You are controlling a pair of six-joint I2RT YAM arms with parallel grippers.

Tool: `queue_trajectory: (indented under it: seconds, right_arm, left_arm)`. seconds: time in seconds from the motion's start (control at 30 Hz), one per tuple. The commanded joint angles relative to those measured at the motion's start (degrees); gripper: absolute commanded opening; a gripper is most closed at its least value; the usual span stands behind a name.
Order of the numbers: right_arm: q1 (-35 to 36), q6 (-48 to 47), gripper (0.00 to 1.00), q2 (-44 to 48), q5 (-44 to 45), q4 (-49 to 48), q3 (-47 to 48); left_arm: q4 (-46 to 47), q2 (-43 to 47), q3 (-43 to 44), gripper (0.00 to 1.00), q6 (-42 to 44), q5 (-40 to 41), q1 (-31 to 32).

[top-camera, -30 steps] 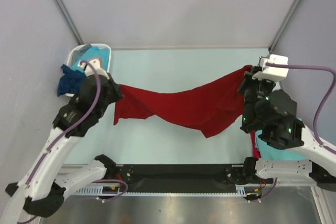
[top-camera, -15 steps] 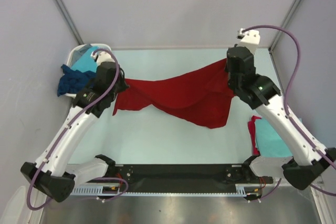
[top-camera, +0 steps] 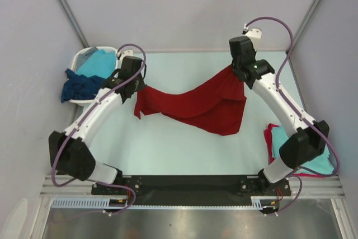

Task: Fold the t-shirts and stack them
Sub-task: Flatten out the tshirt

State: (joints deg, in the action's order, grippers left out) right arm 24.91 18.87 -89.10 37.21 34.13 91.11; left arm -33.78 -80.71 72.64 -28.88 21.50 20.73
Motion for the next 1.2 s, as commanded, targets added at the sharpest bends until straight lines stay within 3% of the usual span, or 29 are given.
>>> queue_trajectory:
  seconds: [0.0,0.27,0.43,0.67,0.87,0.93,1.03,1.13,1.17]
  right_arm:
    - [-2.6,2.5,0.0,-5.7,-2.8,-0.5,7.6]
    - [-4.6,3.8,0.0,-25.7,-6.8,5.0,28.1]
    - [-8.0,4.9,0.0,-33.5,-11.3,5.6,37.1]
    - [-12.6,5.5,0.0,-41.4,-14.6,5.9,41.4]
    - [-15.0,5.7,0.0,-46.1,-17.4,5.9,42.8]
    - [-15.2,5.8,0.0,-47.1,-18.2,6.0,43.3]
    - [-15.3,5.9,0.11,-46.8,-18.3,6.5,43.5]
    - [-15.0,5.6,0.31,-45.1,-17.9,6.5,42.7]
    - [-14.9,5.5,0.49,-43.1,-17.5,6.2,42.1]
  left_arm:
    - [3.5,-4.9,6.9,0.0,0.7,-1.4,-1.8]
    - [3.7,-20.4,22.4,0.0,1.4,-3.2,-4.3]
    - [1.8,-29.5,33.2,0.0,2.3,-4.6,-5.3]
    - [-0.4,-42.7,48.9,0.0,3.2,-6.6,-6.5]
    - [-1.3,-49.5,53.2,0.01,3.0,-7.1,-7.1]
    - [-1.6,-50.6,53.7,0.08,2.9,-7.3,-7.4]
    - [-2.3,-50.9,54.6,0.24,2.4,-6.6,-7.5]
    - [-2.7,-48.3,54.4,0.43,2.2,-5.2,-7.5]
    - [-2.9,-46.1,53.8,0.48,2.2,-4.9,-7.5]
